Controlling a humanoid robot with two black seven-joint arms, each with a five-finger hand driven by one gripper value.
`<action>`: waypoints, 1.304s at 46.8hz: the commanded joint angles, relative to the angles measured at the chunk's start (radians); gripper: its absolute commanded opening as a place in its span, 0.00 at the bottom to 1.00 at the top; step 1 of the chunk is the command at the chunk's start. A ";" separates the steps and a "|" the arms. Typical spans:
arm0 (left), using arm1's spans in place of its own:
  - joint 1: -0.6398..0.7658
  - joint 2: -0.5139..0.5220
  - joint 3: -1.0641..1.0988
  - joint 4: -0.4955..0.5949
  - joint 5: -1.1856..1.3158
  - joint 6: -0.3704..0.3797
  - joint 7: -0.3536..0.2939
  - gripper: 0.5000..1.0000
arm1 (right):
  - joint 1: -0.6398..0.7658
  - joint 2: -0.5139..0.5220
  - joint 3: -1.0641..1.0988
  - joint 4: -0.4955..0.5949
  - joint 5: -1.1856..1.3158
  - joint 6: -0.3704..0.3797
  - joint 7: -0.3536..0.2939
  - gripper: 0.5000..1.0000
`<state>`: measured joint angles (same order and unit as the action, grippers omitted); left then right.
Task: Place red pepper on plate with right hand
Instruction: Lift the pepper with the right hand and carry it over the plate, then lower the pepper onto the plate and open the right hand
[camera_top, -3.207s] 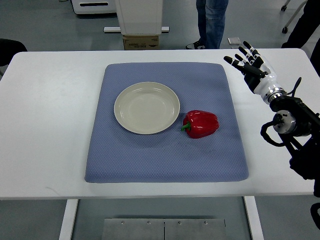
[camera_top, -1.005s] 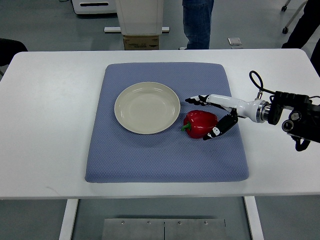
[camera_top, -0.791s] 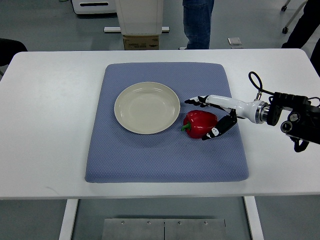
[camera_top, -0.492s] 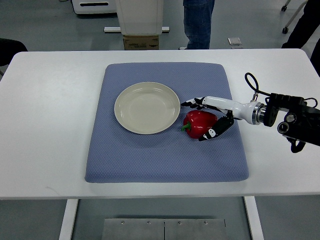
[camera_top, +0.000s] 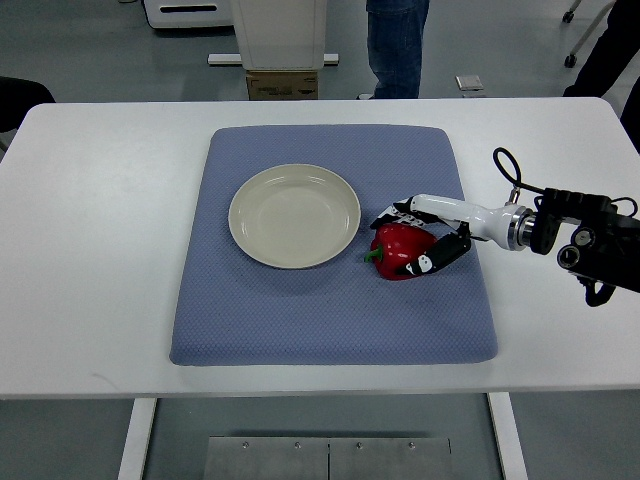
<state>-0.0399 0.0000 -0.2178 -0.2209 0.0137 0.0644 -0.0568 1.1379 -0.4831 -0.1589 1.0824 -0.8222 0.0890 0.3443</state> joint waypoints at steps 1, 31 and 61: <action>0.000 0.000 0.000 0.000 0.000 0.000 0.000 1.00 | -0.001 0.000 -0.001 -0.001 0.000 0.000 -0.002 0.00; 0.000 0.000 0.000 0.000 0.000 0.000 0.000 1.00 | 0.082 0.121 0.188 -0.036 0.017 0.001 -0.149 0.00; 0.000 0.000 0.000 0.000 0.000 0.000 0.000 1.00 | 0.097 0.480 0.248 -0.257 0.017 -0.002 -0.335 0.00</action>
<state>-0.0399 0.0000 -0.2178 -0.2209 0.0140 0.0645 -0.0567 1.2395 -0.0195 0.0752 0.8344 -0.8053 0.0874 0.0276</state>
